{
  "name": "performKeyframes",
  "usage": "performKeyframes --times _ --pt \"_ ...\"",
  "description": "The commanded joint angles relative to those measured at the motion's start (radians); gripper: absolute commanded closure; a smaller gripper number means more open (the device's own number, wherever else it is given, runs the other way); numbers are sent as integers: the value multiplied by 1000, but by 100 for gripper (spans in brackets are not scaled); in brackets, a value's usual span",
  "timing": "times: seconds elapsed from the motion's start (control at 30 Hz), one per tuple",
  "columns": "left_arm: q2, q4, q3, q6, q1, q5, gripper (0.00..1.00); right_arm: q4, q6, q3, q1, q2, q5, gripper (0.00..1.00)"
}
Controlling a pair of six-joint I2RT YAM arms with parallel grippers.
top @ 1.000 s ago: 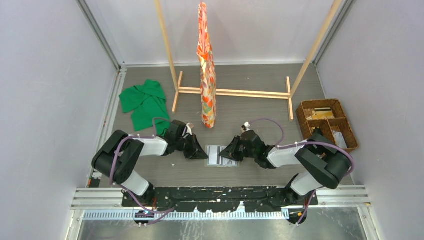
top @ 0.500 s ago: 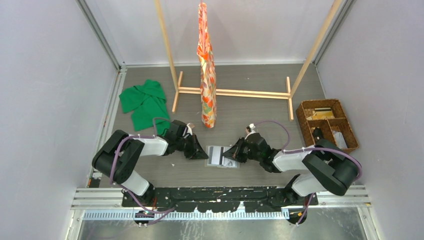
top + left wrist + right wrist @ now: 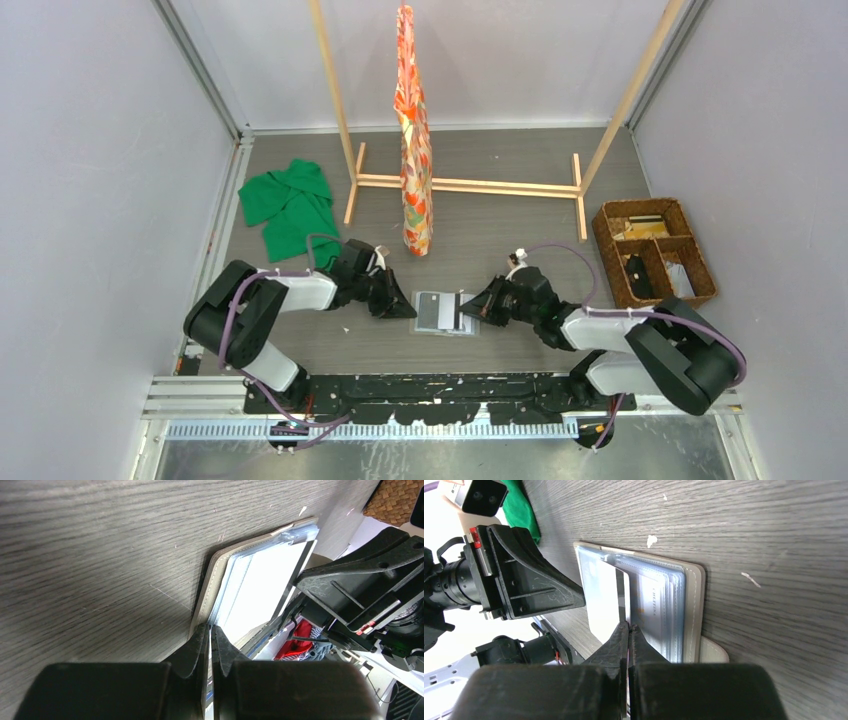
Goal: Take the credit cards out of the card holder
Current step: Remove the credit card from the card holder.
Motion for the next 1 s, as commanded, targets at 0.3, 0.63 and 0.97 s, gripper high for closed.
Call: performKeyframes --times 0.3,0.63,0.97 --pt "-144 -230 84 128 -5 -100 85 -132 -60 -40 -27 -204 12 99" --pt "-261 -356 140 152 -21 -129 71 -262 -86 -16 -30 -338 20 99" --pt "-299 -303 117 98 -54 -128 68 -368 -106 48 -30 -389 24 99"
